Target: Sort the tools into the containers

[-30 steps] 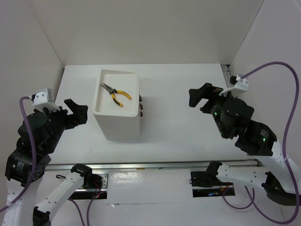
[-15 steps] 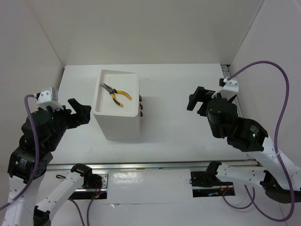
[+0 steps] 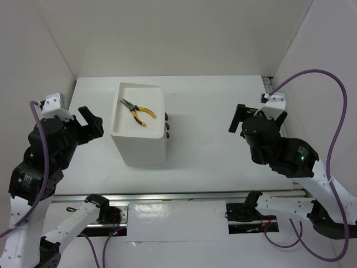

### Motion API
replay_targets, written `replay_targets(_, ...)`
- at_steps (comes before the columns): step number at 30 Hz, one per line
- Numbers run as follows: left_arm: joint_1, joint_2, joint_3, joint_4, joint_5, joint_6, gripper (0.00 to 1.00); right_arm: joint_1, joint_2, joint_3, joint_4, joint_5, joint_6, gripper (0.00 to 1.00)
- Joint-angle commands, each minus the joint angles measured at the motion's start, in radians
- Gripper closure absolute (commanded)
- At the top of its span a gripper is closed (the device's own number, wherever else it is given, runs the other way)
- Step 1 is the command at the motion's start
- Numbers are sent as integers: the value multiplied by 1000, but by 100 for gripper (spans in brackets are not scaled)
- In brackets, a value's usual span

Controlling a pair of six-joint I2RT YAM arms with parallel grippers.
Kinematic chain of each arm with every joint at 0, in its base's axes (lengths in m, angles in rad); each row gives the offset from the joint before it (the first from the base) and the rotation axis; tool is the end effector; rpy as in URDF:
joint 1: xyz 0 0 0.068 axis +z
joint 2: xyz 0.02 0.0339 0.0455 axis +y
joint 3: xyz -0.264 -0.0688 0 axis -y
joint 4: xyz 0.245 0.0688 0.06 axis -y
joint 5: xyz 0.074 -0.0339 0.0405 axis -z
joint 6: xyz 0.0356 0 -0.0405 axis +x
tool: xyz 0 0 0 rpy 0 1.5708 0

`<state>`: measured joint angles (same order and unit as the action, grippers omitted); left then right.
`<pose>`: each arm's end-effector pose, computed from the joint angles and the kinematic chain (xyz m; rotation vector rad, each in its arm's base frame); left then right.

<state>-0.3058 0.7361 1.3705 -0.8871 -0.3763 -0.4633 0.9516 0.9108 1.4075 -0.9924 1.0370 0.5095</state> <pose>0.0896 -0.0146 0.4575 -0.4042 1.7645 -0.2043 0.0981 0.0848 0.4477 0.1935 1.8051 -0.0468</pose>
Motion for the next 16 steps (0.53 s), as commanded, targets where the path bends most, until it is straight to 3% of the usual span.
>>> replay_targets(1,-3,29,104,-47,-127,-8,0,6,14,87,-163,94,49,0)
replay_targets(6,-3,55,160,-93,-231,-17,0,6,3,159,-308,149,107,0)
replay_targets(16,-3,66,179,-93,-208,-28,0,6,-35,151,-308,150,87,0)
